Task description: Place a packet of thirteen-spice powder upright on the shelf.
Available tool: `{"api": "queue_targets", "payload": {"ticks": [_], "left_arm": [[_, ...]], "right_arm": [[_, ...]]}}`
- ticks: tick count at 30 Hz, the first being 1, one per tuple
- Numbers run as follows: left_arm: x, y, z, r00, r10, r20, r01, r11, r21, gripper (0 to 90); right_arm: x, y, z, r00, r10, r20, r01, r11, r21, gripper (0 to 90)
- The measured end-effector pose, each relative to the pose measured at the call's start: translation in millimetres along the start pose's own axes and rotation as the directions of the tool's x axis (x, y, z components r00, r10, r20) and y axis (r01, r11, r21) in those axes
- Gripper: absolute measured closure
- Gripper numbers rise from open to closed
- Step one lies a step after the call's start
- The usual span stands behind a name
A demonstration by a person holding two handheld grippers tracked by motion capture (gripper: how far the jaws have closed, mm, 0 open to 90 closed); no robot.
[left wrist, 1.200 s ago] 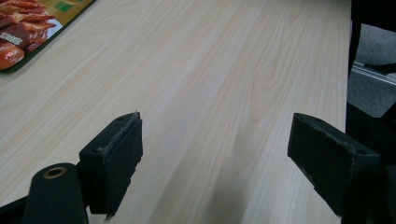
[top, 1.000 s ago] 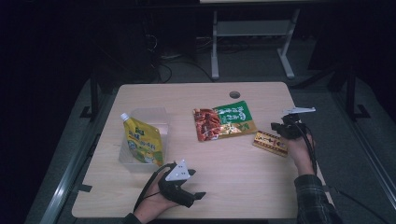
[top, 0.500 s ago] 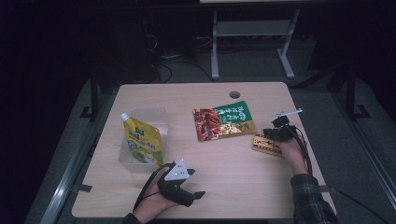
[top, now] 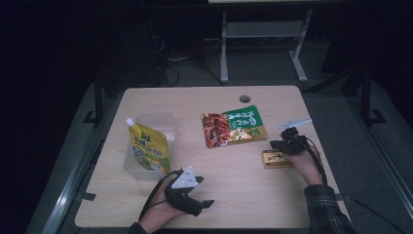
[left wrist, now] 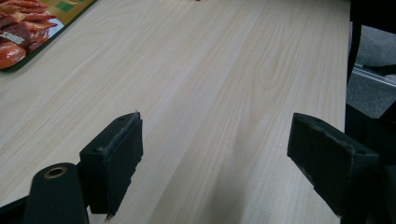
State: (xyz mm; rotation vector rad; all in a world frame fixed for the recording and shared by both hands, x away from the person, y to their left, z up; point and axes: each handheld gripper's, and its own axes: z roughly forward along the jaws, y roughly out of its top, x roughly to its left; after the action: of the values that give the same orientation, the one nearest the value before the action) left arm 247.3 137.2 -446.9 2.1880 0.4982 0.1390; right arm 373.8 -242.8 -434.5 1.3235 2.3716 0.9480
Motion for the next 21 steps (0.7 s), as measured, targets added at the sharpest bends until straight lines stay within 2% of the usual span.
{"api": "queue_targets", "payload": {"ticks": [2,5,7,12,16,21], "left_arm": [[1.9,-0.6,0.1,0.9999,0.009,-0.007,-0.009,0.9999,0.008,17.7],[2.8,-1.4,0.8,1.0000,-0.005,-0.005,0.005,1.0000,0.006,17.6],[3.9,-1.7,1.2,0.9999,-0.011,0.001,0.011,0.9999,0.005,17.6],[4.9,-2.4,2.6,0.9999,-0.011,0.005,0.011,0.9999,0.011,17.5],[3.8,-2.5,4.7,0.9999,-0.011,0.009,0.011,0.9999,0.012,17.5],[3.3,-2.3,4.9,0.9999,-0.007,0.010,0.007,0.9999,0.008,17.5]], "right_arm": [[-7.0,-3.7,-12.3,0.9991,0.025,0.034,-0.024,0.999,-0.028,90.0],[-16.9,-13.7,-27.1,0.9951,0.064,0.075,-0.061,0.997,-0.046,90.0],[-22.9,-21.2,-35.1,0.9913,0.084,0.101,-0.081,0.996,-0.041,90.0],[-38.6,-41.3,-49.9,0.9816,0.137,0.133,-0.134,0.990,-0.036,90.0],[-48.8,-52.0,-49.4,0.9760,0.167,0.140,-0.166,0.986,-0.016,90.0],[-51.3,-55.1,-38.5,0.9786,0.163,0.126,-0.168,0.985,0.027,90.0]]}}
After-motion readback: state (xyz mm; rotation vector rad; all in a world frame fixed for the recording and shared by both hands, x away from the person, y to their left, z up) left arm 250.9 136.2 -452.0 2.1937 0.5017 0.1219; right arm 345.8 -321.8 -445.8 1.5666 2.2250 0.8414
